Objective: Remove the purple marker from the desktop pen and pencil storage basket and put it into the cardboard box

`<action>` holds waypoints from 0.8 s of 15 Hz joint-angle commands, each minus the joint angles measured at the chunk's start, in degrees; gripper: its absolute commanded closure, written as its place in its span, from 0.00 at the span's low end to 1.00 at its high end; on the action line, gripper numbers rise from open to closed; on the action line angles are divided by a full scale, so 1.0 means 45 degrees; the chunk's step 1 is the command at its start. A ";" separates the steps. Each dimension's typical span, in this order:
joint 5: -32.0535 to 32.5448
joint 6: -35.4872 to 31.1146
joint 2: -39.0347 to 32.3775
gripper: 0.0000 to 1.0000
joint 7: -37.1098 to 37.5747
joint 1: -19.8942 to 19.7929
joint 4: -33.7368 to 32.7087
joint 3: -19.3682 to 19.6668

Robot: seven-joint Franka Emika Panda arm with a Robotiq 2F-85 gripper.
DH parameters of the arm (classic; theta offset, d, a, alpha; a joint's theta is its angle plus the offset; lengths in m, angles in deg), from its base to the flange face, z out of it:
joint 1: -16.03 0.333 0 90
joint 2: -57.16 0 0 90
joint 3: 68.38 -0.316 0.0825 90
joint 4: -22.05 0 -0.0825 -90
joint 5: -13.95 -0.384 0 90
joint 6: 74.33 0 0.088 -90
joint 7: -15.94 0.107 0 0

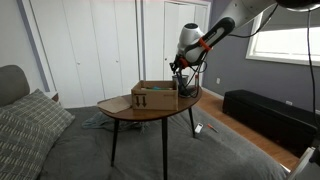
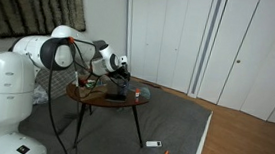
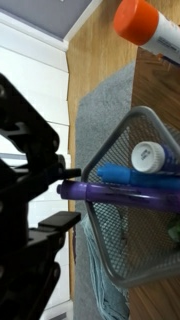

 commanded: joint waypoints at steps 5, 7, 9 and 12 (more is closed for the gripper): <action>0.0010 -0.0197 -0.0035 0.95 0.0435 0.0231 -0.0172 0.0140; -0.0279 -0.0206 0.0194 0.95 0.0230 0.0538 -0.0069 0.0340; -0.0029 -0.0288 0.0467 0.95 0.0442 0.0460 0.0000 0.0052; 0.0232 -0.0773 0.0979 0.95 0.0557 0.0720 0.0115 0.0088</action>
